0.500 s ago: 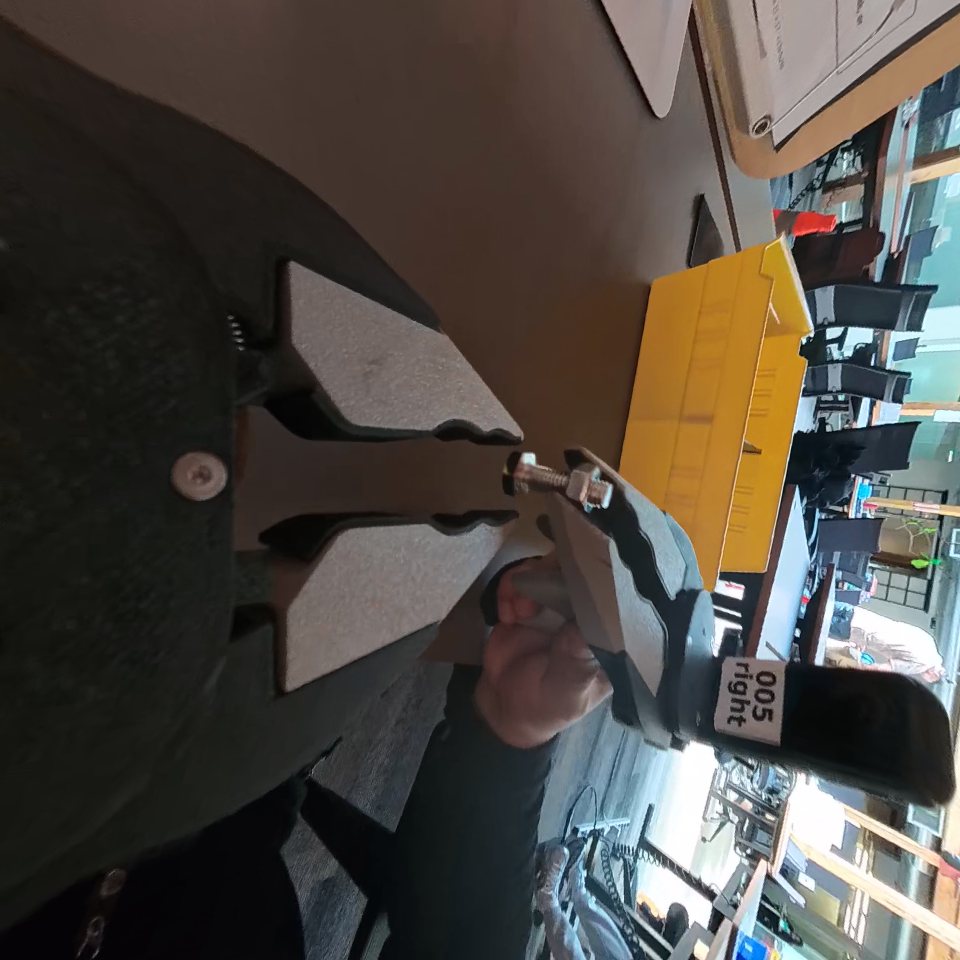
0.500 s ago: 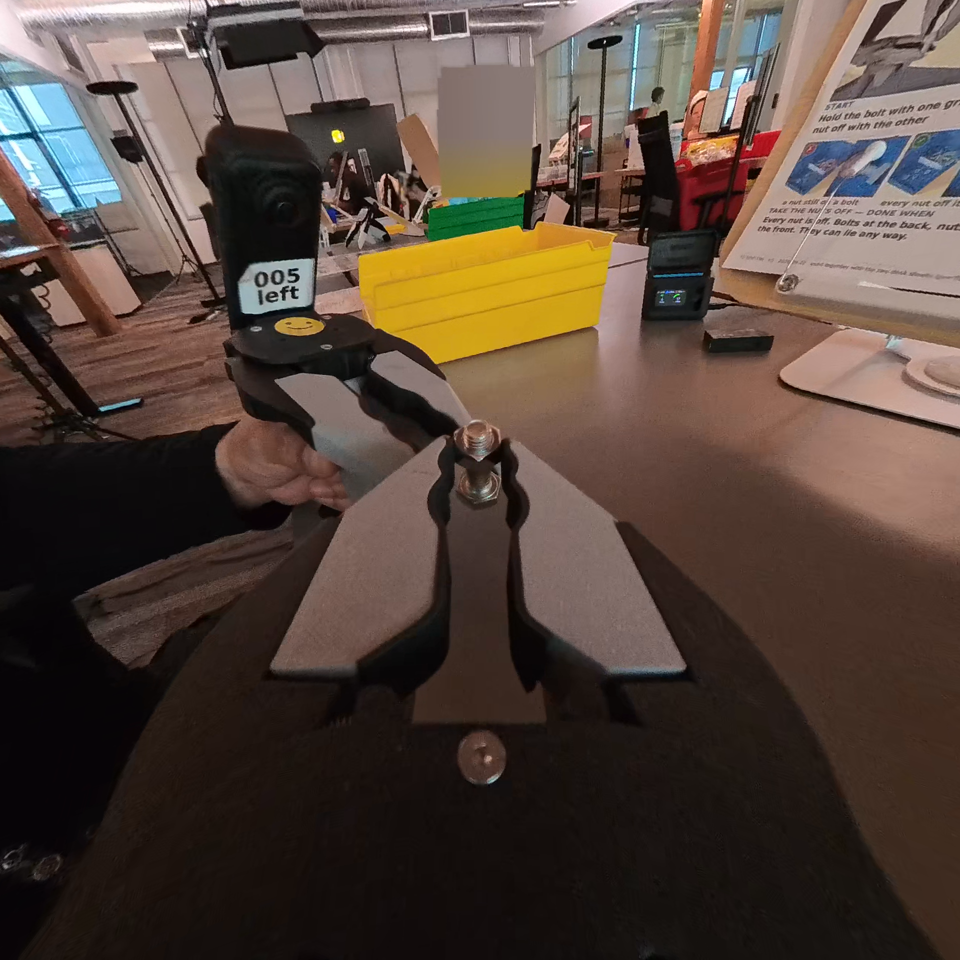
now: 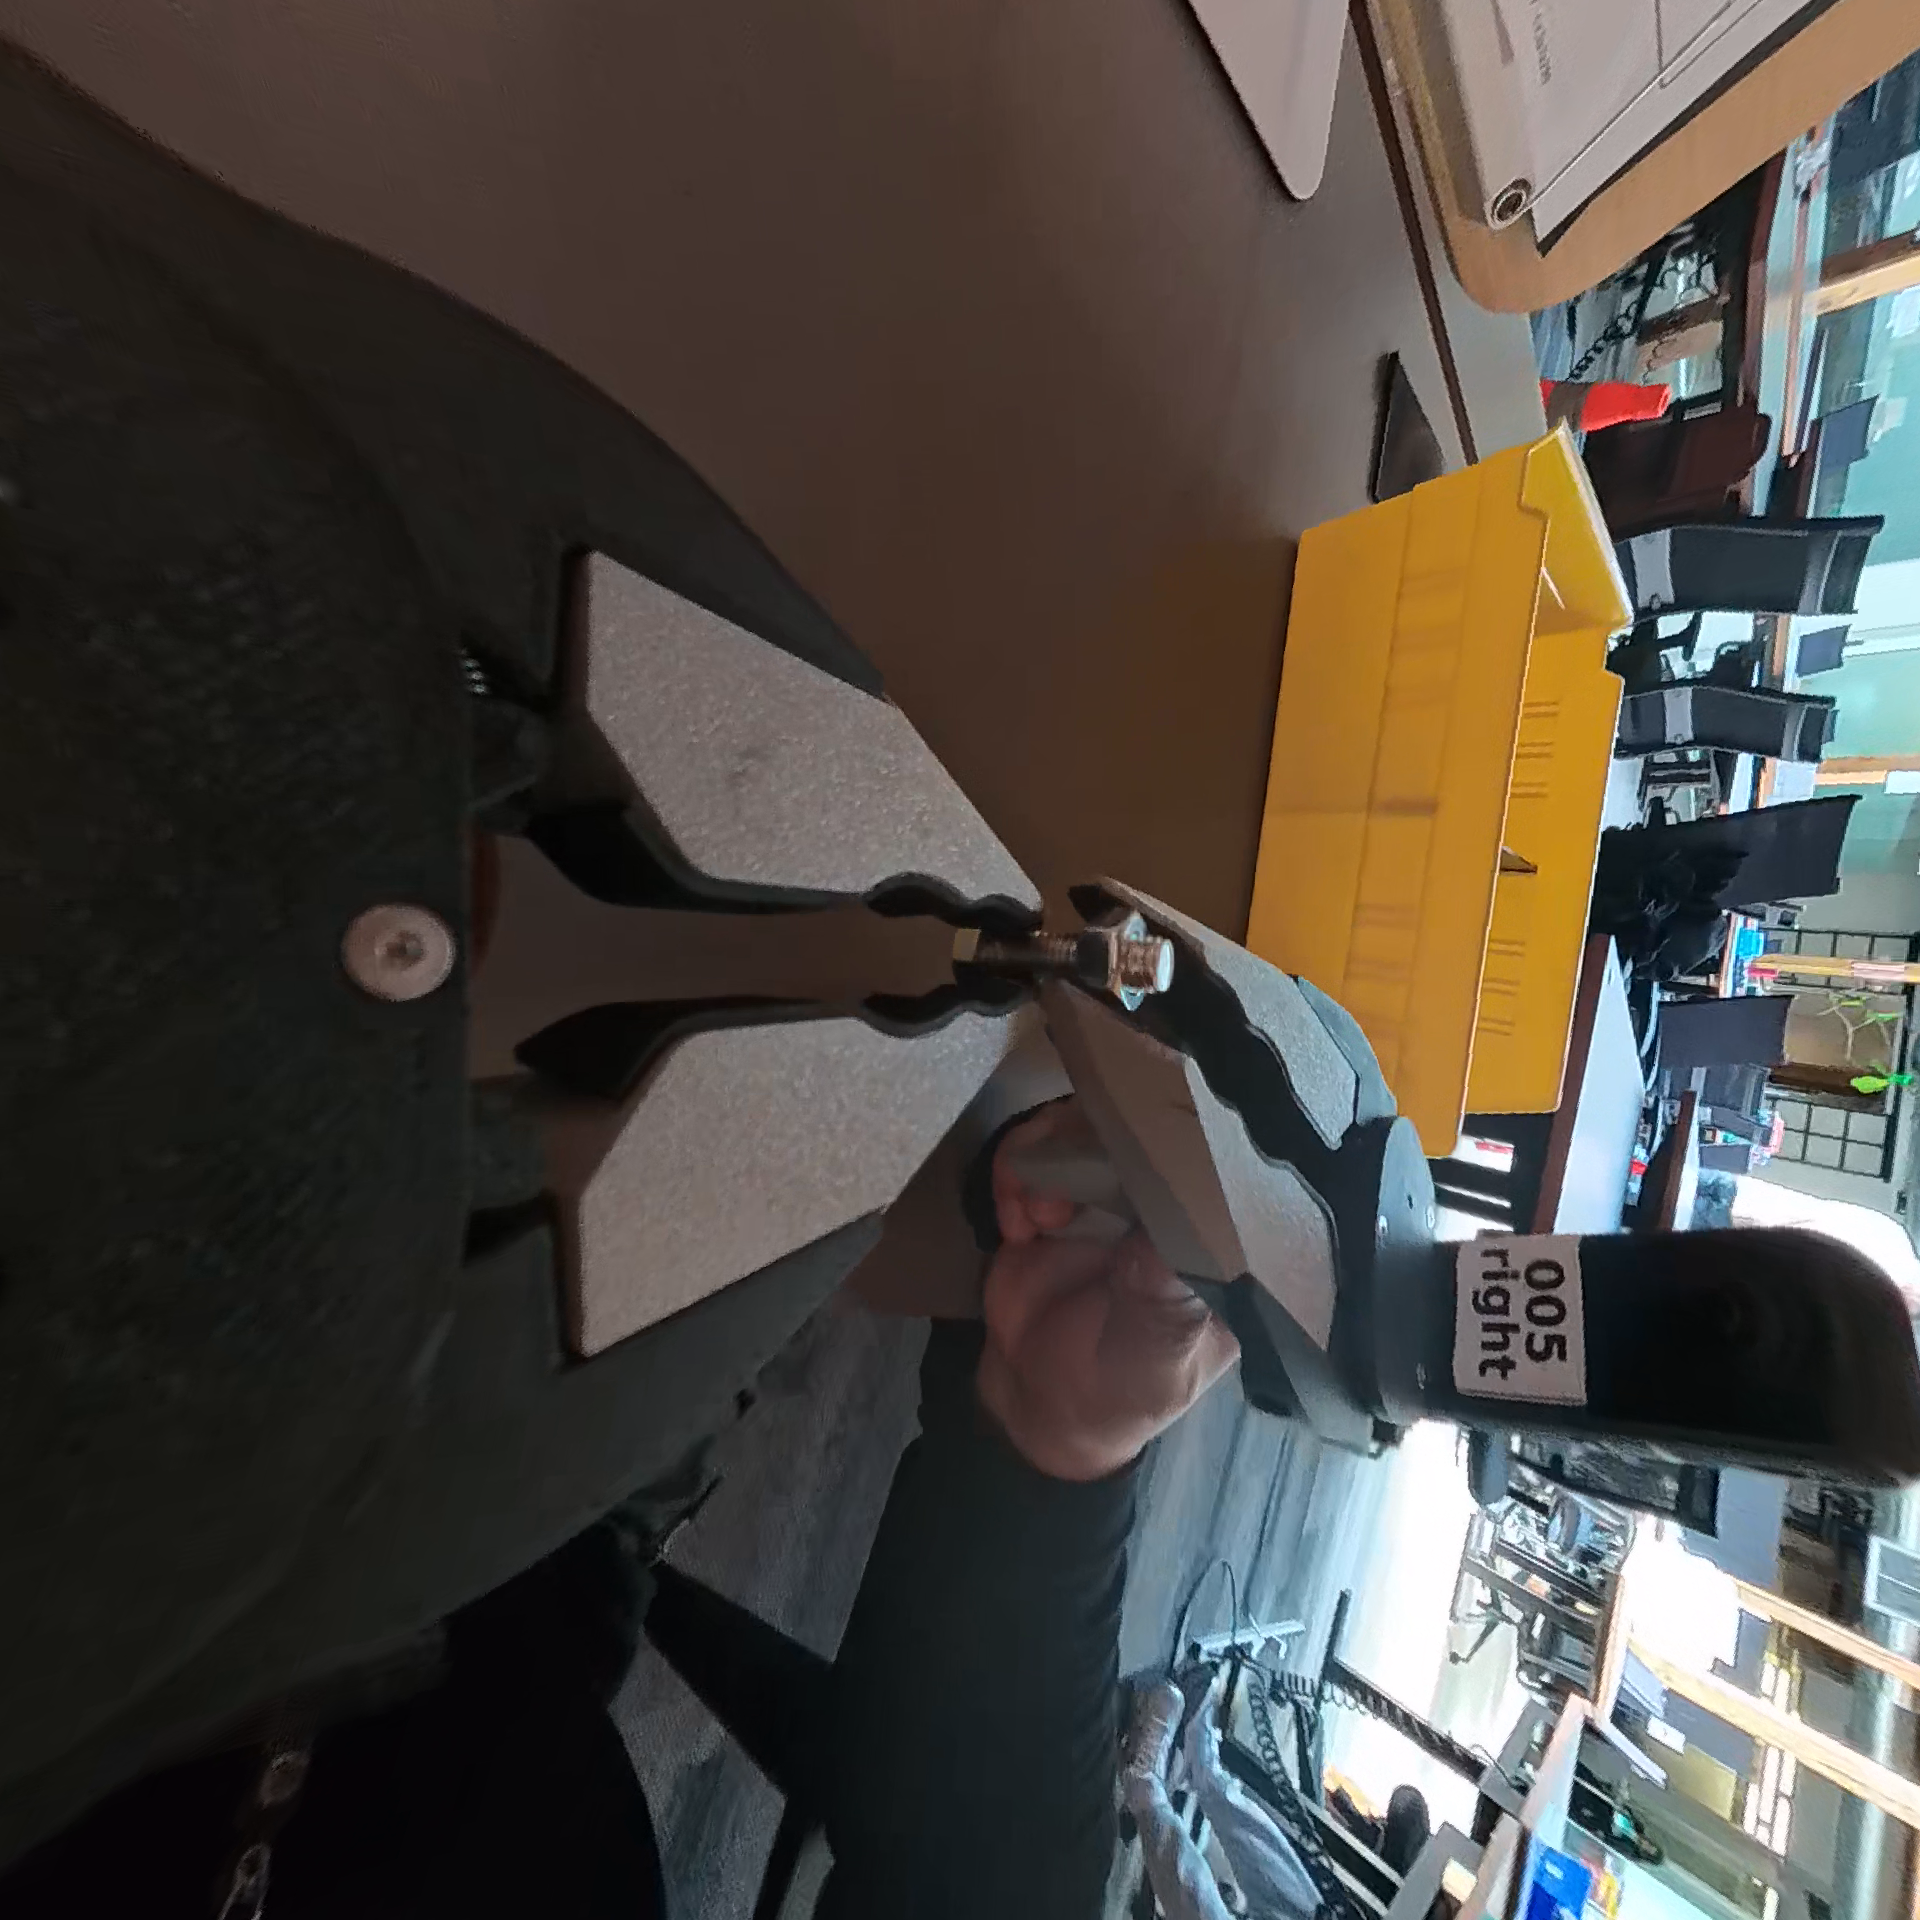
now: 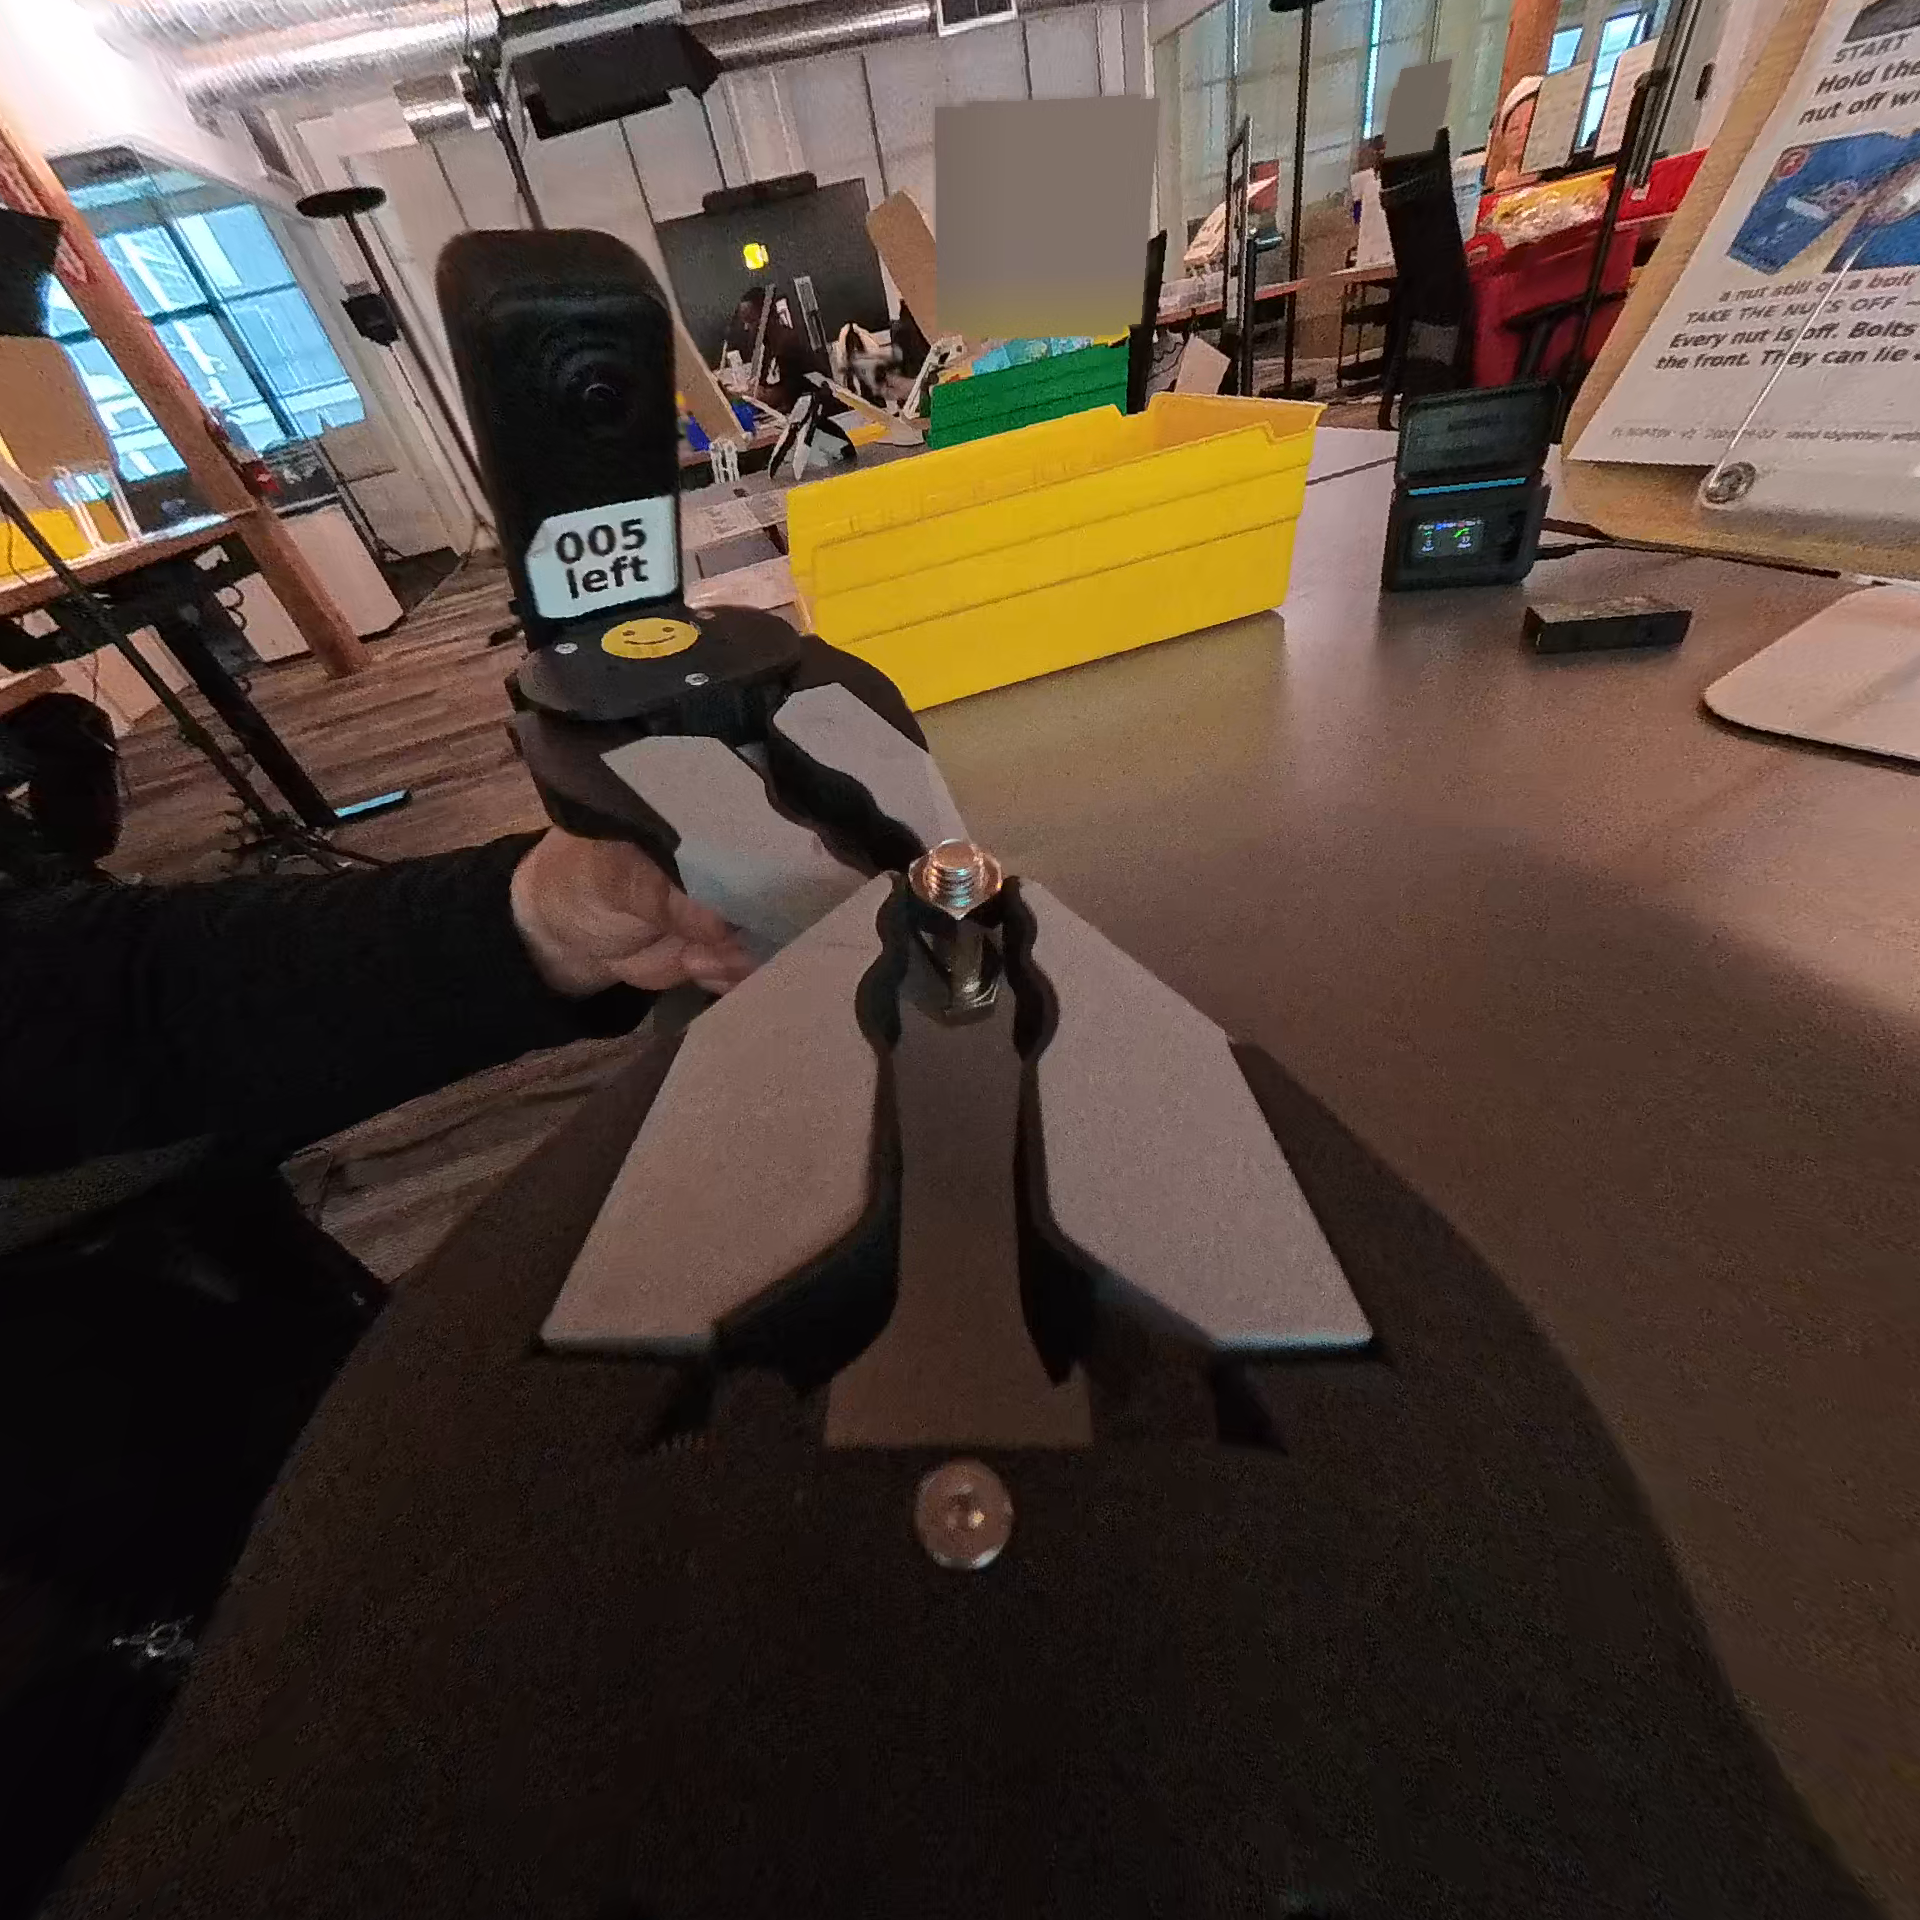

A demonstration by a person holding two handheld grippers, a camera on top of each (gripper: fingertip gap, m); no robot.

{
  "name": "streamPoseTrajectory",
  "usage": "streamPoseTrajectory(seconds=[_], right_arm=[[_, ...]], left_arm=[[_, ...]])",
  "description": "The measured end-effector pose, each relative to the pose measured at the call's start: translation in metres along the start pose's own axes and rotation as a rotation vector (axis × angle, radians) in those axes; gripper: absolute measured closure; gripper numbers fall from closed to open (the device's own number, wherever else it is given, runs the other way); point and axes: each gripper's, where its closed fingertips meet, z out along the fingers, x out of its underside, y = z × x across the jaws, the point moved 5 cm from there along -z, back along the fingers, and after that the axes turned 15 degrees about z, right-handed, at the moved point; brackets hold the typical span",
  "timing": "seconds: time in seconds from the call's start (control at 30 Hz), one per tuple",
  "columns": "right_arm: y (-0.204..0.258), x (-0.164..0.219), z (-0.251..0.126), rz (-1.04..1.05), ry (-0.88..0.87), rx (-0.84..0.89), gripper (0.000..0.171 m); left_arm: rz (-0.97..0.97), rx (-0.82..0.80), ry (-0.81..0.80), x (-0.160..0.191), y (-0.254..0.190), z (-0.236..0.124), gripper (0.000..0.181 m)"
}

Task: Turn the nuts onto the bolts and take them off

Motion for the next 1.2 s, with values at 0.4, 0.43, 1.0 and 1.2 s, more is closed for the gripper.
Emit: streamPoseTrajectory(seconds=[0.4, 0.43, 1.0, 1.2], right_arm=[[0.005, -0.007, -0.001, 0.03, -0.037, -0.053, 0.157], [0.006, -0.008, -0.001, 0.028, -0.039, -0.056, 0.157], [0.001, -0.021, -0.018, 0.009, -0.134, -0.053, 0.138], [0.001, -0.011, -0.01, -0.044, -0.084, 0.005, 0.132]], left_arm=[[-0.04, 0.034, -0.049, -0.004, -0.003, 0.0, 0.174], [-0.034, 0.034, -0.048, -0.004, -0.003, 0.0, 0.174], [0.03, -0.066, -0.069, -0.005, 0.005, -0.006, 0.174], [0.072, -0.038, -0.073, -0.009, -0.009, 0.001, 0.174]])
